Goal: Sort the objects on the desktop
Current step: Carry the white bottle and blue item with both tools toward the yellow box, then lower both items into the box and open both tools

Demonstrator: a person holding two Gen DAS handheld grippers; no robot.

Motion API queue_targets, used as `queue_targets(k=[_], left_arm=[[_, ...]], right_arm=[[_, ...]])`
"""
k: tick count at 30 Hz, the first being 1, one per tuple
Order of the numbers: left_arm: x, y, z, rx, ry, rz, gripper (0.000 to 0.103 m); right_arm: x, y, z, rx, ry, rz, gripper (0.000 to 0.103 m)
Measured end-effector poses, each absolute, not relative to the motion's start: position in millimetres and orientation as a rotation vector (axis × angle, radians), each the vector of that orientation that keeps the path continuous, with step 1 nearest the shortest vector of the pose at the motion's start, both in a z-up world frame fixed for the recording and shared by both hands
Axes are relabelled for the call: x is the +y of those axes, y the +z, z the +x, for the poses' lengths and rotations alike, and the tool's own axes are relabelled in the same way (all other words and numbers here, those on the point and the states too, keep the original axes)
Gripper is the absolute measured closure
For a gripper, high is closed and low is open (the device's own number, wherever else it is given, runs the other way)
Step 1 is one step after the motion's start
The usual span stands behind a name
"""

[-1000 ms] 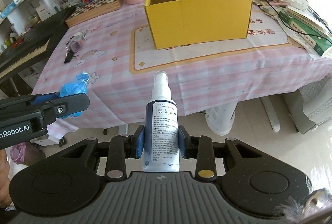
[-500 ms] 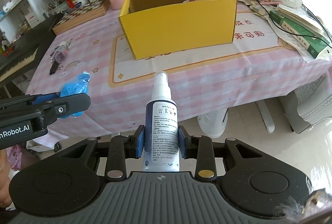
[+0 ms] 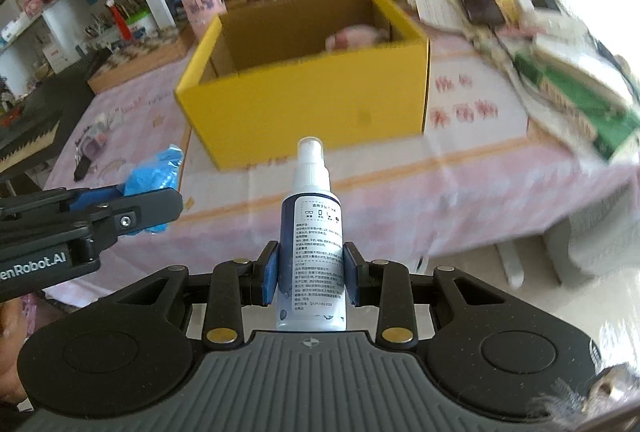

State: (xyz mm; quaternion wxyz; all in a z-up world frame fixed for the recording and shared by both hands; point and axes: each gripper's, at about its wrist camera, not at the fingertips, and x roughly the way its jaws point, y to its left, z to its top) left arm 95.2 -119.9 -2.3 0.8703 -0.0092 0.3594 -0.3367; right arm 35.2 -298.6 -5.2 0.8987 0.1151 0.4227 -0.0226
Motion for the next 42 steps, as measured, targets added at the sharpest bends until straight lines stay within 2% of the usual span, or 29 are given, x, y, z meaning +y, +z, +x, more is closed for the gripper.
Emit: queue_targets(k=[14, 21, 26, 31, 39, 42], left_arm=[[-166, 37, 147, 0.584, -0.543, -0.061, 0.071], [-185, 40, 187, 0.558, -0.439, -0.022, 0.071], [-208, 21, 216, 0.601, -0.409, 0.054, 0.07], [-220, -3, 237, 0.716, -0.417, 0.044, 0.071], [-240, -31, 244, 0.819, -0.428, 0.175, 0.07], [-236, -34, 250, 0.853, -0.435, 0.144, 0.07]], right_arm=[[-355, 53, 106, 0.663, 0.093, 0.19, 0.073], [-377, 60, 165, 0.615, 0.134, 0.171, 0.073], [-382, 43, 209, 0.661, 0.199, 0.093, 0.073], [-378, 17, 244, 0.769, 0.267, -0.027, 0.073], [-371, -13, 268, 0.9, 0.355, -0.152, 0.073], [-366, -23, 274, 0.933, 0.381, -0.21, 0.073]])
